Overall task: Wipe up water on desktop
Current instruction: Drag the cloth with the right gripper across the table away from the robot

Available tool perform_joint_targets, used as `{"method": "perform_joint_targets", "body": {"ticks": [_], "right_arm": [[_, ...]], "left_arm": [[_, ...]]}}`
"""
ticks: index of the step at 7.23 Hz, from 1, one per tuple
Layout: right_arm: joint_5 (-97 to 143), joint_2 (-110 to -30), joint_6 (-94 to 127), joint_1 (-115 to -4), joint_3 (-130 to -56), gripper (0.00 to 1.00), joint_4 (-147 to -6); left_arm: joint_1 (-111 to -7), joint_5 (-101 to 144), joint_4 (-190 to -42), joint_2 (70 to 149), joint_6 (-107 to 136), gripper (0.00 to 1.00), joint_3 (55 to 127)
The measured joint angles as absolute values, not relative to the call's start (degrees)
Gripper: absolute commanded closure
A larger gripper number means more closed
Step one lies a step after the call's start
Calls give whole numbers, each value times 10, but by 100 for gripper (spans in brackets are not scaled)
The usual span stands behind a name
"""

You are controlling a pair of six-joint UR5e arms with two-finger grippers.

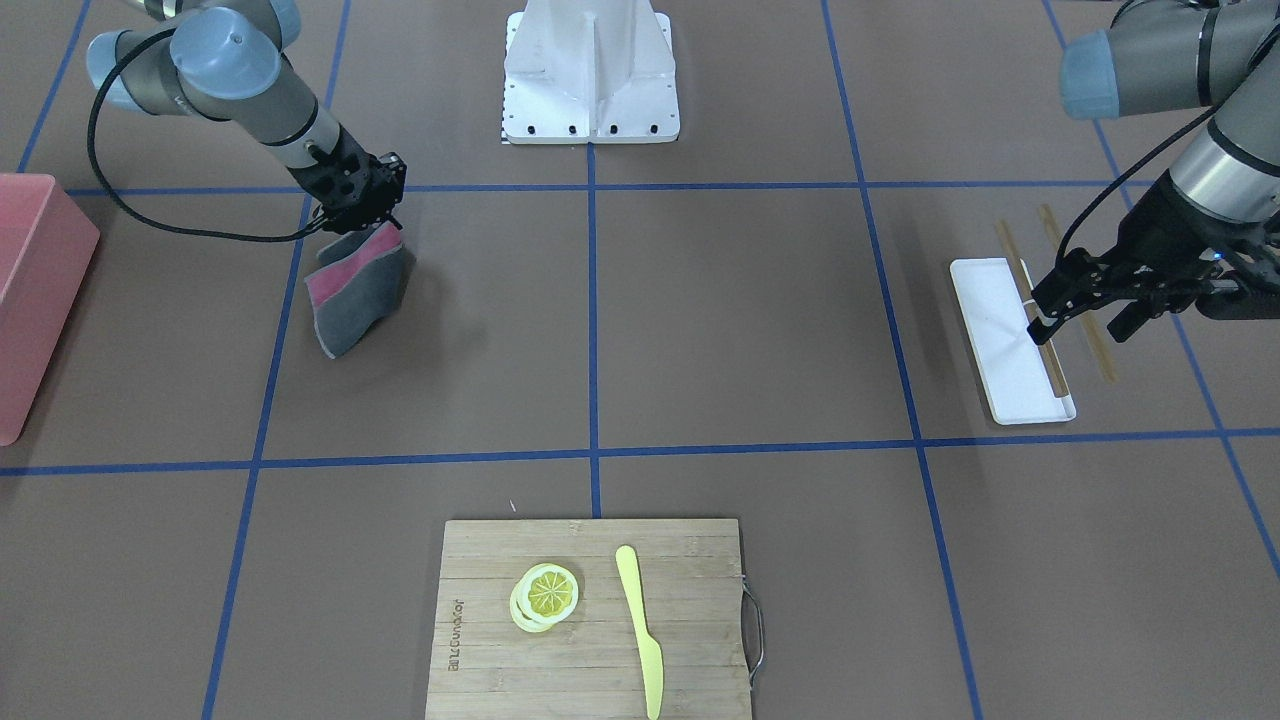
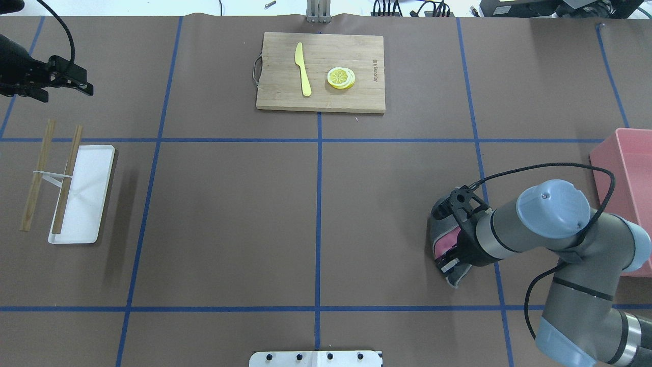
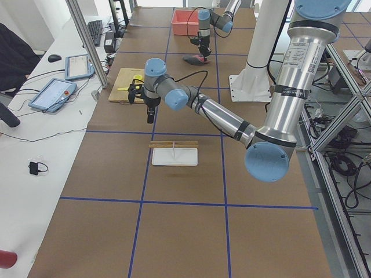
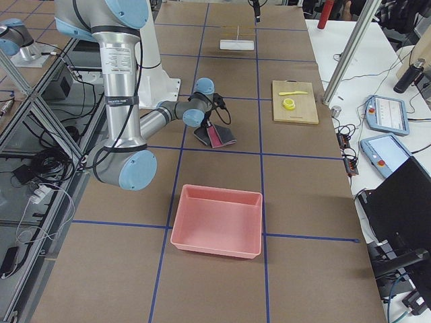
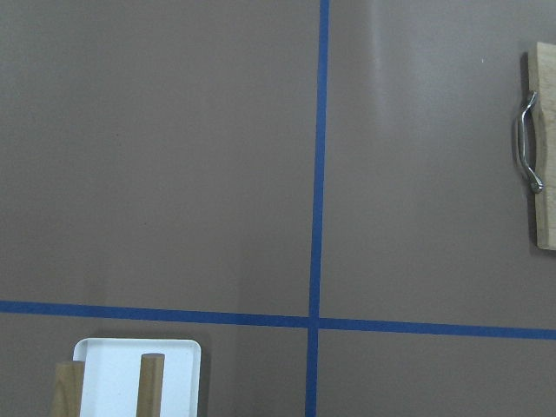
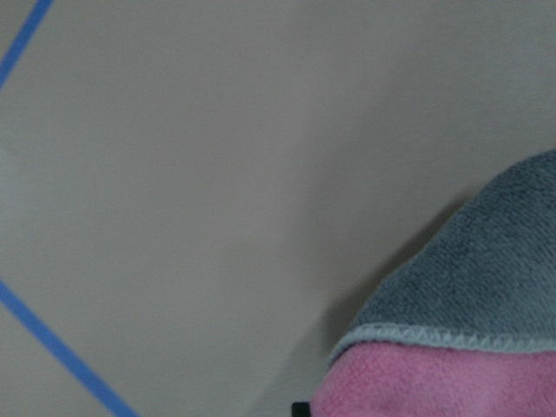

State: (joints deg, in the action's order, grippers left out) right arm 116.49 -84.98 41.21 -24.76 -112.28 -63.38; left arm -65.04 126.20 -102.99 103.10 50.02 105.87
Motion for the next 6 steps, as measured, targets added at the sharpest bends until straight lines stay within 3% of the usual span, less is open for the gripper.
{"method": "perform_joint_targets", "body": {"ticks": [3, 6], "right_arm": [[1157, -820, 488, -213, -1139, 100, -637], [1188, -810, 431, -319, -1074, 100, -642]], "left_arm": [[-647, 1240, -1033, 1034, 501, 1, 1040], [-648, 1241, -1030, 1037, 507, 1, 1045]]}}
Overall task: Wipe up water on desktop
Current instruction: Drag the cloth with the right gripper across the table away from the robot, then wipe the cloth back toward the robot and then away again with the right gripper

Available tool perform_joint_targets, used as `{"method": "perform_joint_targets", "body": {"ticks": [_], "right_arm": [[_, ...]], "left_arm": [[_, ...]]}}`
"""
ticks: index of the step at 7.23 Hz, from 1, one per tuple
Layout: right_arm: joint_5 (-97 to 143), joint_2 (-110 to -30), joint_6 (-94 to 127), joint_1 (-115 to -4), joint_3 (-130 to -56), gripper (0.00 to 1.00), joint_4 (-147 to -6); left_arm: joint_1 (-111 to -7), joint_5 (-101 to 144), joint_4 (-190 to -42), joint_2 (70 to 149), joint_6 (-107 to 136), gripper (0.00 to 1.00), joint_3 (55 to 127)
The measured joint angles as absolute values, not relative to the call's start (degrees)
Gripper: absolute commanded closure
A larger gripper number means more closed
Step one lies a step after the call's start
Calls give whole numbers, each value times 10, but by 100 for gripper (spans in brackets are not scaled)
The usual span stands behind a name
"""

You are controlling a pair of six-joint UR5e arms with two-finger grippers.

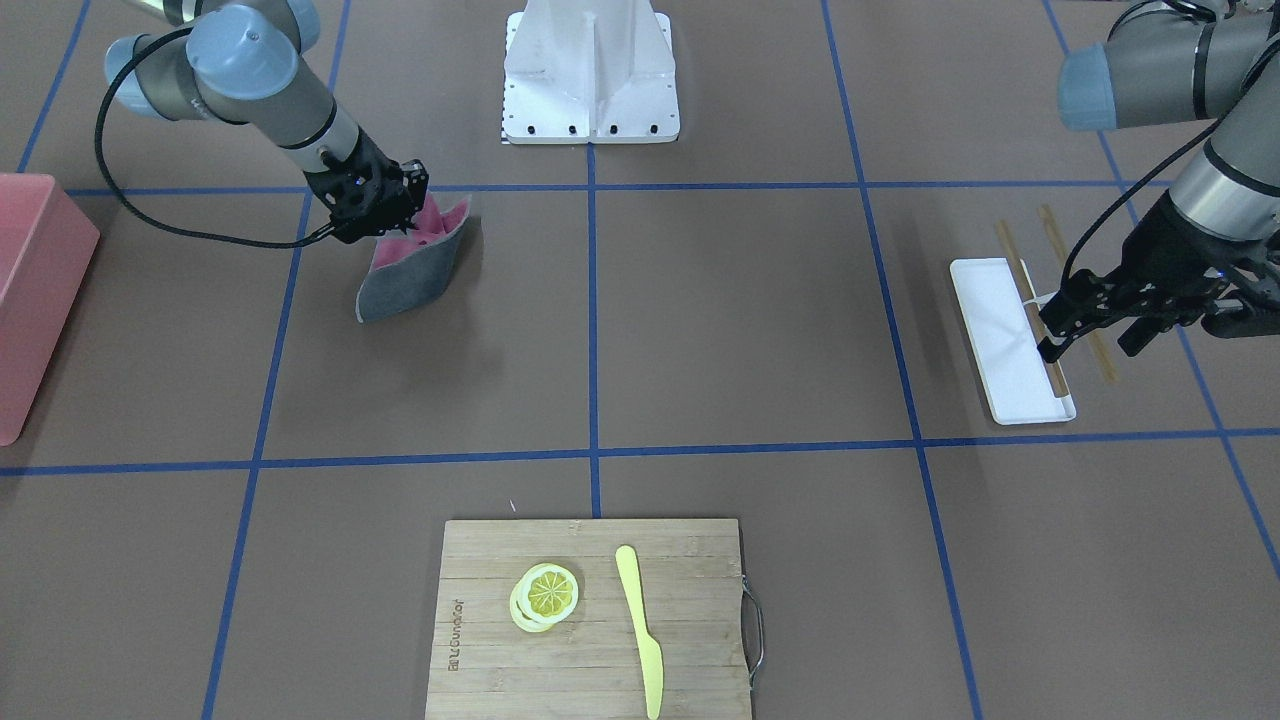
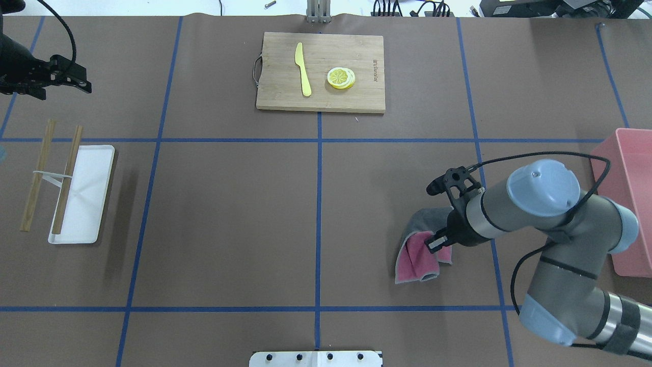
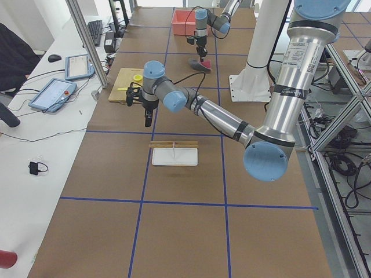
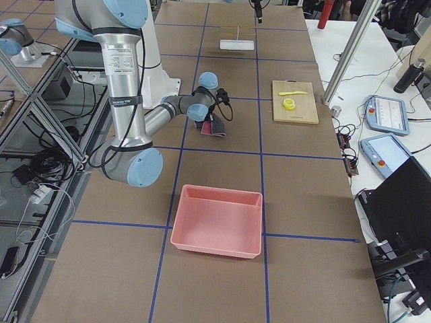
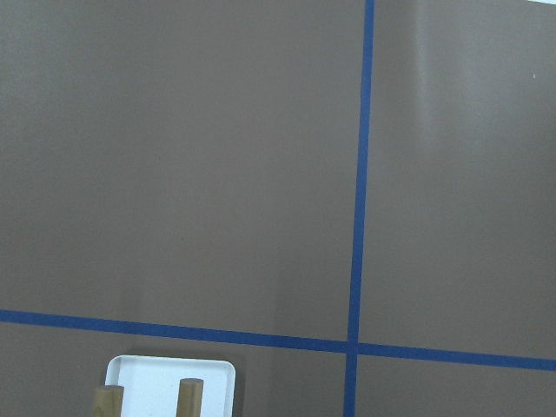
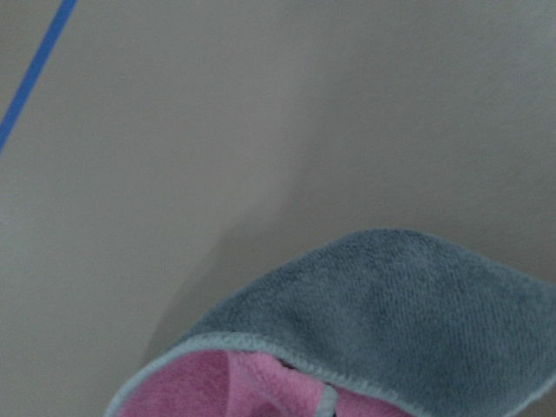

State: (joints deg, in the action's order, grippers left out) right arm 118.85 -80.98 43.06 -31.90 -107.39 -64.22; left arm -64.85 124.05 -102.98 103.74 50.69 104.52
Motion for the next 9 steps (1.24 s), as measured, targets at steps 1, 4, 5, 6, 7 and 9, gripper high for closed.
{"method": "perform_joint_targets", "body": {"ticks": [1, 4, 5, 6, 7, 9], "right_arm": [[1216, -801, 393, -364, -1040, 100, -642], [1270, -793, 277, -466, -957, 100, -640], [1278, -793, 251, -489, -939, 100, -640], [1283, -793, 239, -501, -930, 100, -640], [1286, -792, 235, -505, -927, 100, -639], [1294, -802, 238, -497, -945, 100, -636]], "left_arm": [[-651, 1242, -1029, 1036, 507, 1, 1047], [-681, 1246, -1024, 993, 465, 1, 1055], [-700, 1246, -1025, 959, 402, 1, 1056], [-728, 1246, -1025, 919, 310, 1, 1056], [-758, 1246, -1024, 886, 211, 1, 1047], [-813, 1247, -1023, 856, 55, 1, 1004]]}}
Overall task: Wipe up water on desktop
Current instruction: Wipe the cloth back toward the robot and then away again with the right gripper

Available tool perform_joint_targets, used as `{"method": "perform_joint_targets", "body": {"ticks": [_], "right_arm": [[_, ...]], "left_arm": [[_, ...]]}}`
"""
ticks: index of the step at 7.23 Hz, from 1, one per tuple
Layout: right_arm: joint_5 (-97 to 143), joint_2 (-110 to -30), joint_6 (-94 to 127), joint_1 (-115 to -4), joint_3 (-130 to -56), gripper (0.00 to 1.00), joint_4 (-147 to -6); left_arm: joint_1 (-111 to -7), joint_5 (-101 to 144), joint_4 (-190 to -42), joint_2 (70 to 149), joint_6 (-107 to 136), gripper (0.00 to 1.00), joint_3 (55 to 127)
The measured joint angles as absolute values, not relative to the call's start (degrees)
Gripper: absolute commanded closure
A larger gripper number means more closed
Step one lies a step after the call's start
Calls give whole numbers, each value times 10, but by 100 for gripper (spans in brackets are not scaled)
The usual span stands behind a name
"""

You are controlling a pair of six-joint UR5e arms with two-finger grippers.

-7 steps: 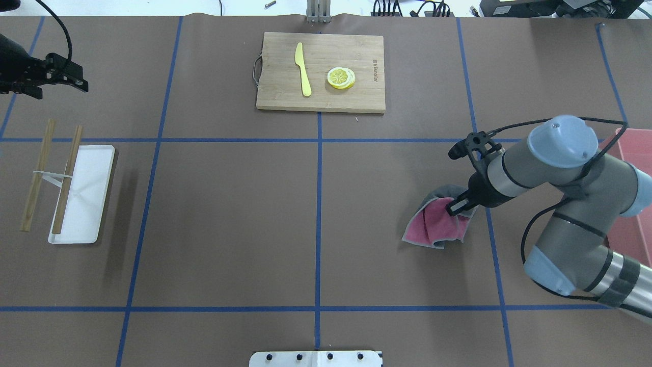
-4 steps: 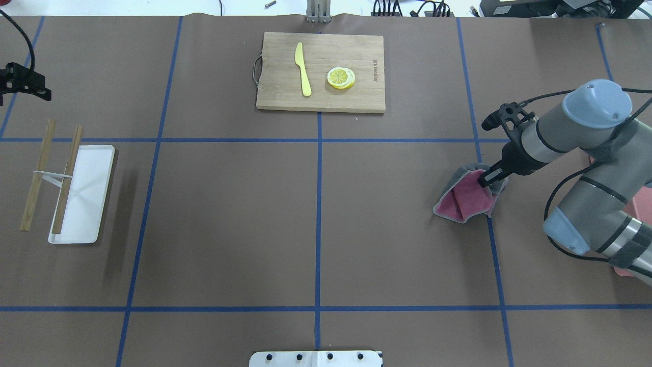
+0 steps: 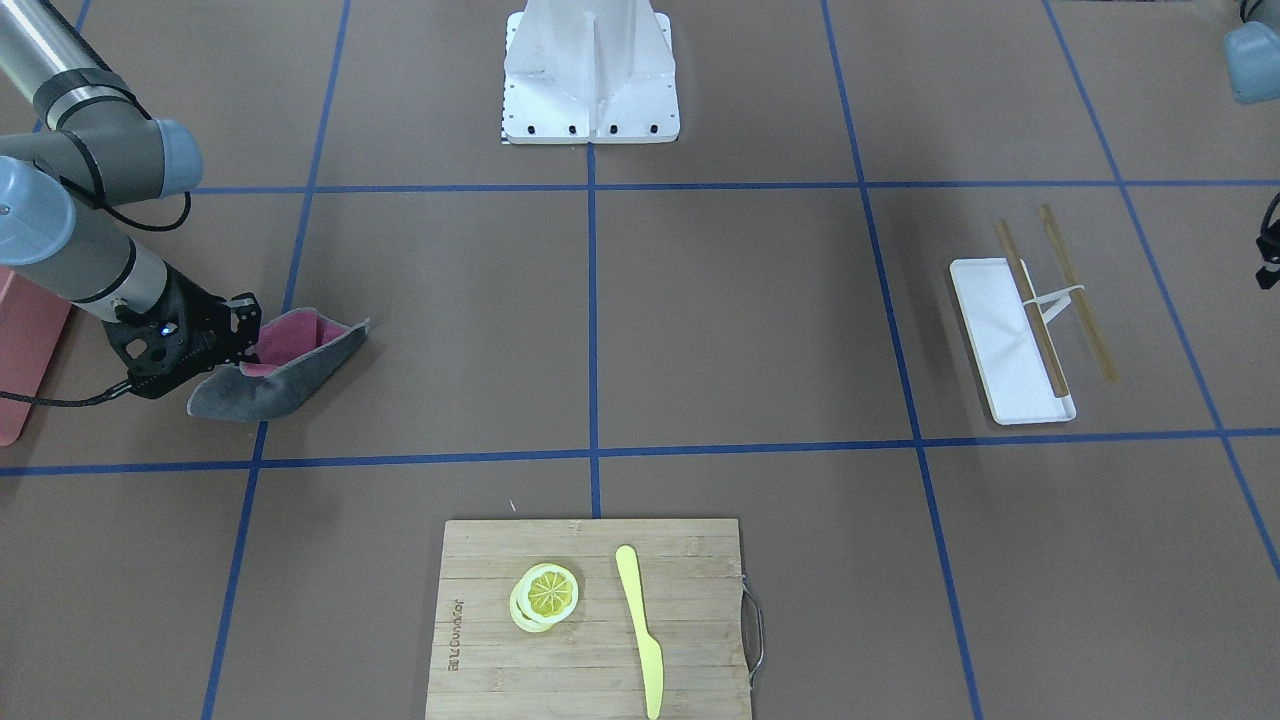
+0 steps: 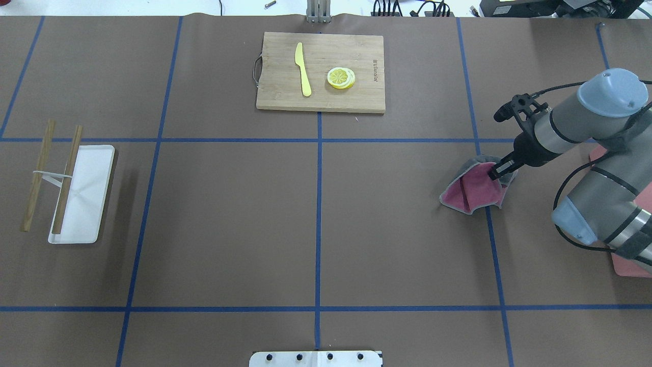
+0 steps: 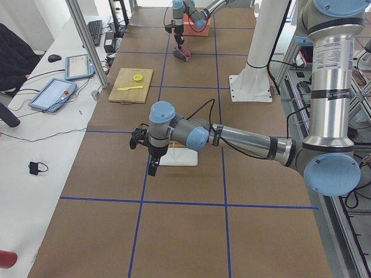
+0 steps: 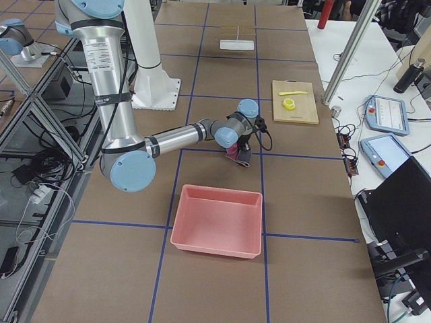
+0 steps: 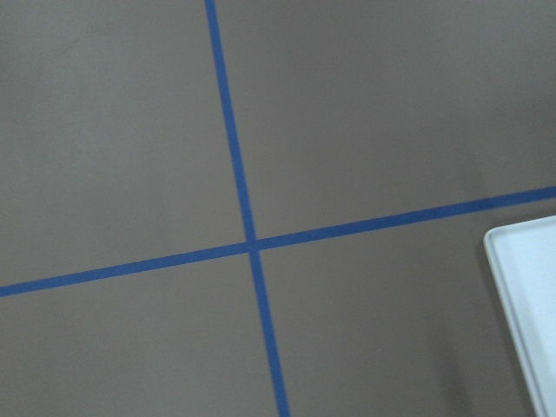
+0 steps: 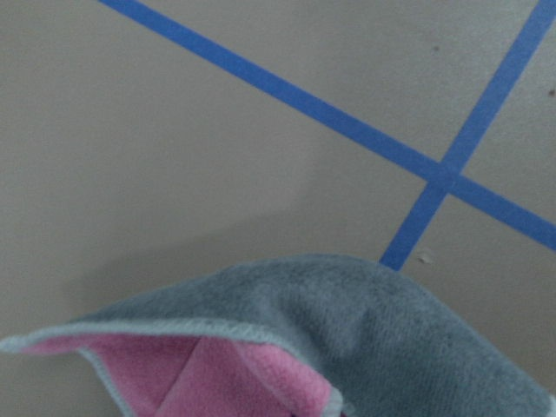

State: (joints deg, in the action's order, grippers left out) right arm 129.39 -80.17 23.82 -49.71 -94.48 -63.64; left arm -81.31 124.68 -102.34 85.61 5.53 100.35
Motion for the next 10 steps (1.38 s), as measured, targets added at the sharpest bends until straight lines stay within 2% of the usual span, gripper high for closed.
{"method": "perform_joint_targets", "body": {"ticks": [4, 6, 8, 10], "right_arm": [[1316, -897, 284, -383, -1069, 100, -634], [1314, -908, 363, -315, -1123, 100, -634], [1296, -905, 394, -292, -1143, 100, -634], [1275, -876, 398, -314, -1118, 100, -640]], "left_arm": [[-825, 1245, -1028, 861, 15, 1, 970], [-825, 1245, -1031, 863, 15, 1, 963], [-825, 1245, -1031, 864, 16, 1, 963], [-825, 1245, -1031, 867, 18, 1, 963]]}}
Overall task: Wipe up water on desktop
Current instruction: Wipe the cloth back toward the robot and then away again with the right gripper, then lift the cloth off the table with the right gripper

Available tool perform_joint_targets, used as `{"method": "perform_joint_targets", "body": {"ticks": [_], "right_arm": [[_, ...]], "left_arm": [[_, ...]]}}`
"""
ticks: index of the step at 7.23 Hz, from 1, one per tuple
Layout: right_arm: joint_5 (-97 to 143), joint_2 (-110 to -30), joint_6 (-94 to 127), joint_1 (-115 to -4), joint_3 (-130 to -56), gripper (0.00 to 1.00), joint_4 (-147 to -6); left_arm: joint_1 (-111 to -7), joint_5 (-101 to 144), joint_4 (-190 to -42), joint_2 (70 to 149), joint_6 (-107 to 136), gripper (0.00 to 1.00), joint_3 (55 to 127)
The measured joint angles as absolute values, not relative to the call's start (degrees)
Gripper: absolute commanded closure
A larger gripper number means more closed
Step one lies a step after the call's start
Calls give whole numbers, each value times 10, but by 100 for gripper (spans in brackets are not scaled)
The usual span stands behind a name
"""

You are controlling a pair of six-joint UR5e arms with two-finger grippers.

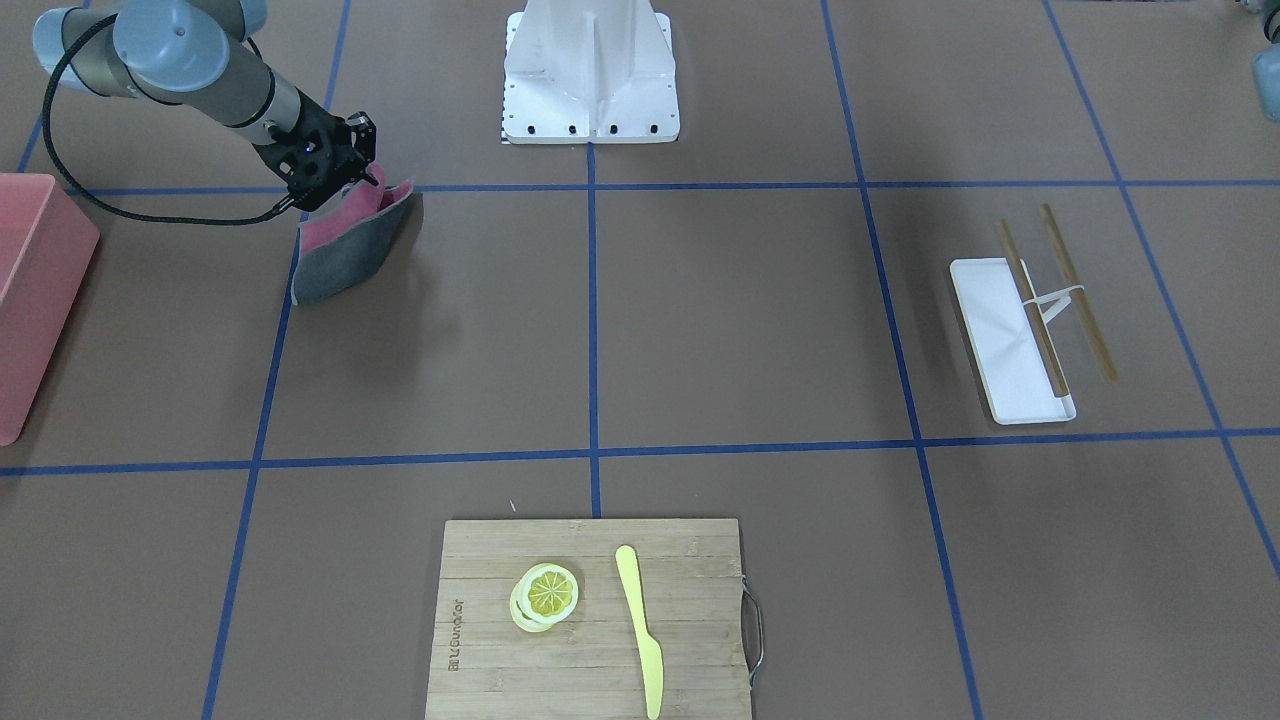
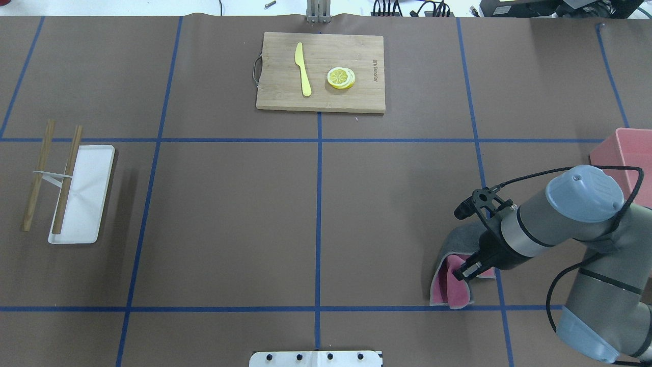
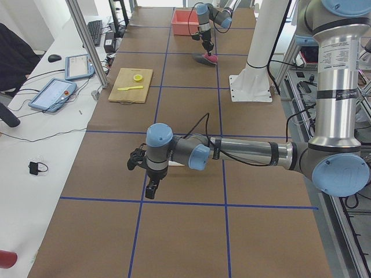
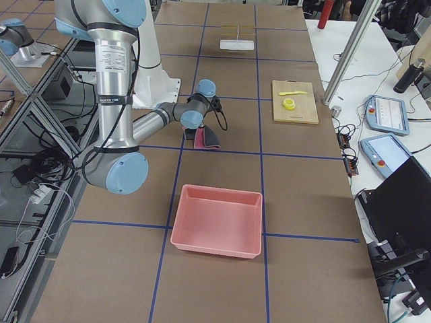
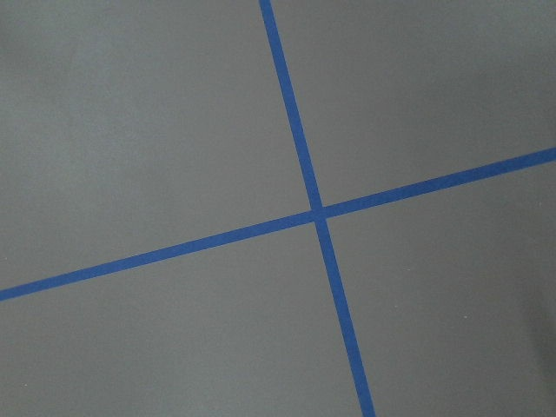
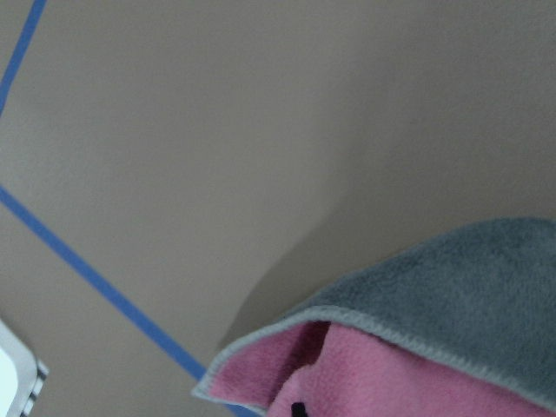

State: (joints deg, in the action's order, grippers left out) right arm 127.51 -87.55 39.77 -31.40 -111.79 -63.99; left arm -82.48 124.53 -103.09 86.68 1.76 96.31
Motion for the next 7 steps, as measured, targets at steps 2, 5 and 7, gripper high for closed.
{"method": "perform_joint_targets", "body": {"ticks": [2, 5, 7], "right_arm": [[1275, -814, 394, -363, -1037, 100, -643], [1302, -725, 371, -450, -906, 100, -642], [1335, -686, 341, -508, -850, 100, -644]], "left_arm": [[-825, 1246, -1030, 870, 20, 1, 963], [-824, 1246, -1031, 872, 21, 1, 960], [-824, 1246, -1031, 873, 21, 1, 958]]}}
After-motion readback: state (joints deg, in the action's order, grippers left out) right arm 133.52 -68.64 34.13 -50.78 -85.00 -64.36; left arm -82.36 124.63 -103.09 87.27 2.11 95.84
